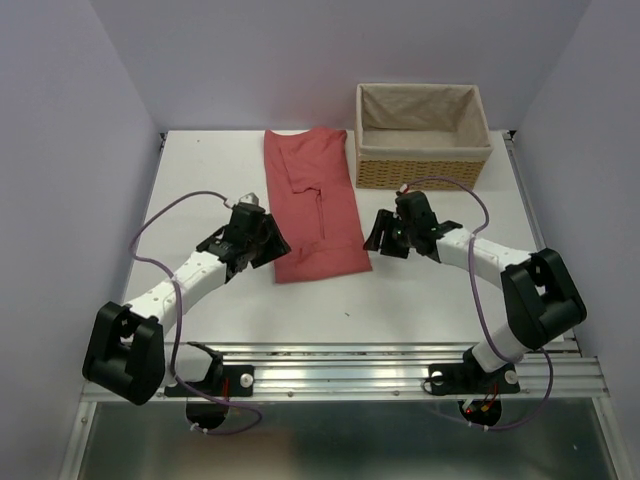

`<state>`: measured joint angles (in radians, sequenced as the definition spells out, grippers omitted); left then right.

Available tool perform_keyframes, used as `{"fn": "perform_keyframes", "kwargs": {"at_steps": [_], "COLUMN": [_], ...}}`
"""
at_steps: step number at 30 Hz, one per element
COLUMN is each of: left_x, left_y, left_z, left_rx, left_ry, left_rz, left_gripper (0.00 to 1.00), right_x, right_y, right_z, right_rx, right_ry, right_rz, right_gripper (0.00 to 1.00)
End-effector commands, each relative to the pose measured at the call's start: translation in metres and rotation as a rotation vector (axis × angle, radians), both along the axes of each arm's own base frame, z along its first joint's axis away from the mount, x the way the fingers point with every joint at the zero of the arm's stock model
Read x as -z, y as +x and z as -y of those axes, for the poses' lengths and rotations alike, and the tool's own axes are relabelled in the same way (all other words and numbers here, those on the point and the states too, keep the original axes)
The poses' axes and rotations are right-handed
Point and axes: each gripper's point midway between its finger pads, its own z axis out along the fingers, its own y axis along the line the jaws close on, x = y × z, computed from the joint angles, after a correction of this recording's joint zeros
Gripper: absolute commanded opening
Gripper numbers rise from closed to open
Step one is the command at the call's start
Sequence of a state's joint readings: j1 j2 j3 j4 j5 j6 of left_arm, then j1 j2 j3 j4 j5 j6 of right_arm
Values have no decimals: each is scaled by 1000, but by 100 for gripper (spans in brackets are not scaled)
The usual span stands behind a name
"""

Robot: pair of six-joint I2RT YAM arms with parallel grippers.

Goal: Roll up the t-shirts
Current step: Roll the T-shirt to the center of the board.

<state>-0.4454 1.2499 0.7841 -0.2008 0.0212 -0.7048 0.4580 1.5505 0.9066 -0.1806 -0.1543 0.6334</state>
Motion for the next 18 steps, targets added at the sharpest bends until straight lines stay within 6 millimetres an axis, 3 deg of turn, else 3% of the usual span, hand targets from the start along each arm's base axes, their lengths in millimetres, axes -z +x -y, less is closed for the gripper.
{"fn": "perform_keyframes", "kwargs": {"at_steps": [1,4,7,18], "left_x": [42,55,63,90], "left_y": [-30,-34,-37,-45], "left_z": [-1,-4,-9,-18], "left_rx": [3,-43,-83,-168], "left_ry": [-34,-51,-56,-100], "left_rz": [-133,-159,-173,-203], "left_gripper": [62,70,71,58], "right_x": [8,12,13,36], "right_y": [-16,-21,-24,-34], "right_z": [0,4,3,-11], "right_rx": [13,51,84,146], "right_ry": [46,72,116,285], "right_rz": [-55,-73,-78,-161], "right_gripper": [63,63,63,57]}}
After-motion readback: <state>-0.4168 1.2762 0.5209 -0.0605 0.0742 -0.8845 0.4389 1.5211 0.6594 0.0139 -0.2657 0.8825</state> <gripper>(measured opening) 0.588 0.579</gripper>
